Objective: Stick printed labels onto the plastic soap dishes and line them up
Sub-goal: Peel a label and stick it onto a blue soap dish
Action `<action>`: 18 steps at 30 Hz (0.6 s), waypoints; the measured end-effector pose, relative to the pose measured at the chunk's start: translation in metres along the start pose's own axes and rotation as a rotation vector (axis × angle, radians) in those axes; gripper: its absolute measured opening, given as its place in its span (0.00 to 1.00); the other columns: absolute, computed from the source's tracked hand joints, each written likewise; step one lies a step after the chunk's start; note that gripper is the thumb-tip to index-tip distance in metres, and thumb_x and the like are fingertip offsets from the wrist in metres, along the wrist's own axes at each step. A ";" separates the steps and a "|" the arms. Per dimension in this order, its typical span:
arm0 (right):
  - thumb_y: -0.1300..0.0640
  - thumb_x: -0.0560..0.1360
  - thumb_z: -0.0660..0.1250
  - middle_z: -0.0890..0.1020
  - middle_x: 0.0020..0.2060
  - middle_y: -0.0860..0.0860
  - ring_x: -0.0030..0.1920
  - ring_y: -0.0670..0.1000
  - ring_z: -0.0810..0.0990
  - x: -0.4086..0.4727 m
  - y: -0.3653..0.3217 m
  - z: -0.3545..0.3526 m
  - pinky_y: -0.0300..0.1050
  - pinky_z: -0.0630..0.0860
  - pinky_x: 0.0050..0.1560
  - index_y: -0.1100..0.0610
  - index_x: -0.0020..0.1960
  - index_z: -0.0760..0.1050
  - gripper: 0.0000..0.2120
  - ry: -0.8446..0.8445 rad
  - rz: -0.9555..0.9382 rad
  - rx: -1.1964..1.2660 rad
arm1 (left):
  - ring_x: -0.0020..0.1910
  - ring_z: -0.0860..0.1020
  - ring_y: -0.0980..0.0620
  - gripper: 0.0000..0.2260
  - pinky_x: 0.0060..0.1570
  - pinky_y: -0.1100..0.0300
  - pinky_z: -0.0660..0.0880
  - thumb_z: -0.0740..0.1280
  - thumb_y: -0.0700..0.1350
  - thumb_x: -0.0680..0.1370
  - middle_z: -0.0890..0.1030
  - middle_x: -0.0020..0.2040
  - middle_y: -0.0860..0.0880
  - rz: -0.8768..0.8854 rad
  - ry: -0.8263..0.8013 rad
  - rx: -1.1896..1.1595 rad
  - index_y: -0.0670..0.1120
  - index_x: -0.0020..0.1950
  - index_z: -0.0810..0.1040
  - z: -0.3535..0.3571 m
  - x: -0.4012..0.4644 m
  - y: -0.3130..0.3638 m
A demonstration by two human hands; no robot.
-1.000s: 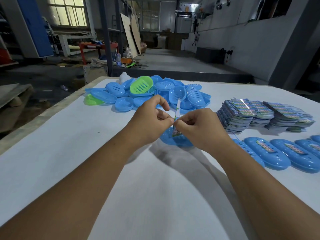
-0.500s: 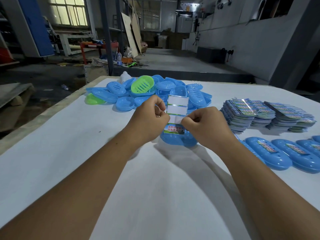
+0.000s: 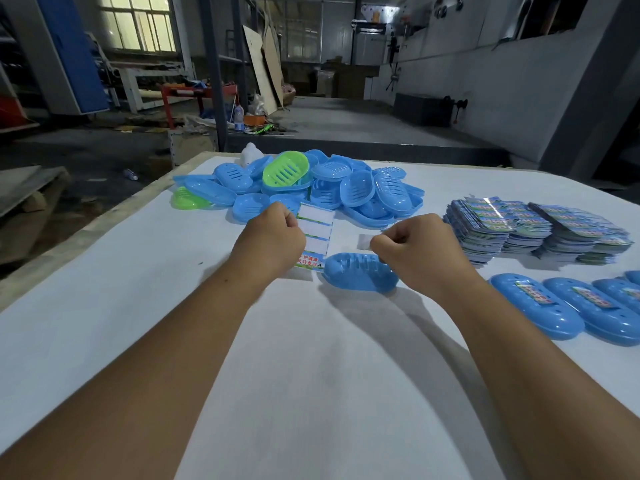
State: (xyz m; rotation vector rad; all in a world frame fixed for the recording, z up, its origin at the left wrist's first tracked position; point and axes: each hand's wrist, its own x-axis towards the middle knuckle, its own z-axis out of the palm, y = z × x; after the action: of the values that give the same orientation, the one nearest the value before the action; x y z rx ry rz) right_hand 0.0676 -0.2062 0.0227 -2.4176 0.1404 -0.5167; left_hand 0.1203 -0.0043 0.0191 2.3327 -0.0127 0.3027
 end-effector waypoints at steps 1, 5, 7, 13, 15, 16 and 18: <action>0.52 0.67 0.64 0.76 0.31 0.63 0.27 0.49 0.64 -0.001 0.000 0.000 0.43 0.64 0.31 0.65 0.37 0.78 0.15 0.001 0.002 -0.001 | 0.46 0.76 0.47 0.04 0.41 0.55 0.70 0.60 0.42 0.76 0.77 0.45 0.52 -0.012 0.012 0.057 0.51 0.46 0.71 0.000 -0.001 -0.003; 0.52 0.67 0.64 0.75 0.32 0.64 0.28 0.49 0.63 -0.002 -0.002 0.001 0.43 0.64 0.32 0.65 0.39 0.79 0.16 -0.013 0.005 0.007 | 0.47 0.75 0.45 0.08 0.41 0.55 0.69 0.63 0.45 0.76 0.76 0.48 0.50 0.005 0.004 0.372 0.50 0.54 0.71 -0.004 -0.003 -0.011; 0.52 0.68 0.64 0.75 0.32 0.65 0.27 0.49 0.63 -0.003 -0.003 0.000 0.42 0.63 0.31 0.66 0.38 0.79 0.15 -0.021 0.000 0.018 | 0.48 0.75 0.45 0.09 0.42 0.55 0.69 0.64 0.46 0.76 0.78 0.51 0.49 0.019 -0.004 0.485 0.49 0.56 0.72 -0.005 -0.003 -0.013; 0.53 0.68 0.65 0.76 0.31 0.64 0.26 0.49 0.64 -0.005 -0.005 0.000 0.42 0.64 0.30 0.66 0.37 0.79 0.15 -0.013 -0.024 0.021 | 0.41 0.79 0.60 0.04 0.37 0.64 0.73 0.70 0.49 0.76 0.81 0.39 0.56 0.183 0.038 0.057 0.52 0.42 0.79 0.000 -0.010 -0.003; 0.52 0.68 0.65 0.77 0.31 0.63 0.26 0.49 0.65 -0.005 -0.005 0.001 0.42 0.65 0.30 0.65 0.37 0.79 0.15 -0.011 -0.033 0.021 | 0.33 0.77 0.64 0.06 0.34 0.71 0.71 0.72 0.50 0.75 0.81 0.33 0.58 0.237 -0.059 -0.221 0.51 0.38 0.81 0.003 -0.014 0.008; 0.51 0.69 0.66 0.77 0.30 0.62 0.26 0.49 0.65 -0.005 -0.006 0.002 0.42 0.66 0.30 0.64 0.37 0.80 0.15 -0.012 -0.039 0.023 | 0.33 0.78 0.63 0.07 0.36 0.70 0.73 0.73 0.50 0.75 0.82 0.33 0.57 0.255 -0.103 -0.289 0.51 0.38 0.82 0.005 -0.016 0.013; 0.49 0.70 0.66 0.78 0.29 0.60 0.26 0.49 0.66 -0.005 -0.007 0.003 0.42 0.66 0.30 0.63 0.36 0.80 0.16 -0.010 -0.059 0.024 | 0.34 0.79 0.61 0.06 0.38 0.65 0.75 0.74 0.50 0.75 0.84 0.35 0.55 0.274 -0.165 -0.350 0.51 0.39 0.84 0.008 -0.021 0.018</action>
State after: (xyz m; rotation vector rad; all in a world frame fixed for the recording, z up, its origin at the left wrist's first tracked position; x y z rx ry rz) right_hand 0.0638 -0.1983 0.0231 -2.4067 0.0581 -0.5298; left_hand 0.0994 -0.0247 0.0214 1.9983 -0.4350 0.2214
